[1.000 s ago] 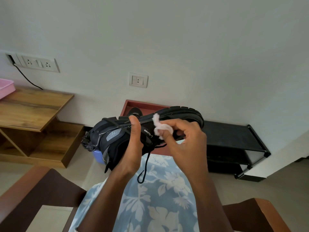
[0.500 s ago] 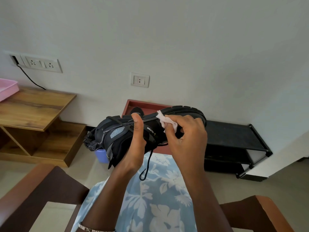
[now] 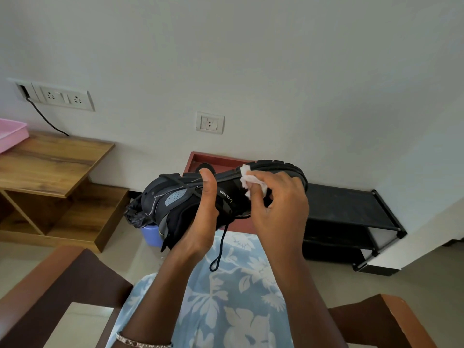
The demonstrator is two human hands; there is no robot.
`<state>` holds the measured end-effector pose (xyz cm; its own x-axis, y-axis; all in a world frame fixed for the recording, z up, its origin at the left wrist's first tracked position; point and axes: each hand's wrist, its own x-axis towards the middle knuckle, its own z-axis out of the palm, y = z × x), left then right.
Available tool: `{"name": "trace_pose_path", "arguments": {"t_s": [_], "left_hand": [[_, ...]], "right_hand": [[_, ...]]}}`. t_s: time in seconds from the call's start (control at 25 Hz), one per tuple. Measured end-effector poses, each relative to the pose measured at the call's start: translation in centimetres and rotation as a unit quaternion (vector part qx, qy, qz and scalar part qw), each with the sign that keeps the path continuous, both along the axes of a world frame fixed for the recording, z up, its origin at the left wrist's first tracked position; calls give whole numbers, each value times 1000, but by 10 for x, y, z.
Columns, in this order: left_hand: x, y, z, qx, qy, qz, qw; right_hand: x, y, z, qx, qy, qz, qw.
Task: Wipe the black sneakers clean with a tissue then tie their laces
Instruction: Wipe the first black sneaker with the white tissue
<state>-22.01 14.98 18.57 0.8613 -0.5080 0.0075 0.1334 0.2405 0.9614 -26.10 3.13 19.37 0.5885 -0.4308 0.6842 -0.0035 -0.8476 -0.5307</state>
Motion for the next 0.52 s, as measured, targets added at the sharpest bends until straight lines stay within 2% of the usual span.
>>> {"name": "trace_pose_path", "arguments": {"t_s": [0.08,0.16,0.2,0.24,0.28,0.36,0.4,0.48,0.52], "left_hand": [[-3,0,6,2,6,-4,1000],[-6,1,11,15,7,-15,1000],[-5,1,10,18,5,-16,1000],[-4,1,10,16,6,-18,1000],[-3,1,8,13,11,-13,1000],[1,1,2,12,26,-2,1000],[2,0,-1,12,30,8,999],[5,0,-6,10,33,24,999],[4,0,-6,11,37,20,999]], "right_hand": [[-5,1,0,68,18,63,996],[-15,9,7,191,88,220,953],[-19,12,12,223,118,276,927],[-21,11,14,220,130,296,920],[-20,8,14,199,121,274,933],[-13,-5,9,119,72,135,981],[-10,-12,4,77,46,64,994],[-8,-14,-3,42,15,-13,999],[-8,-11,-6,52,12,-16,998]]}}
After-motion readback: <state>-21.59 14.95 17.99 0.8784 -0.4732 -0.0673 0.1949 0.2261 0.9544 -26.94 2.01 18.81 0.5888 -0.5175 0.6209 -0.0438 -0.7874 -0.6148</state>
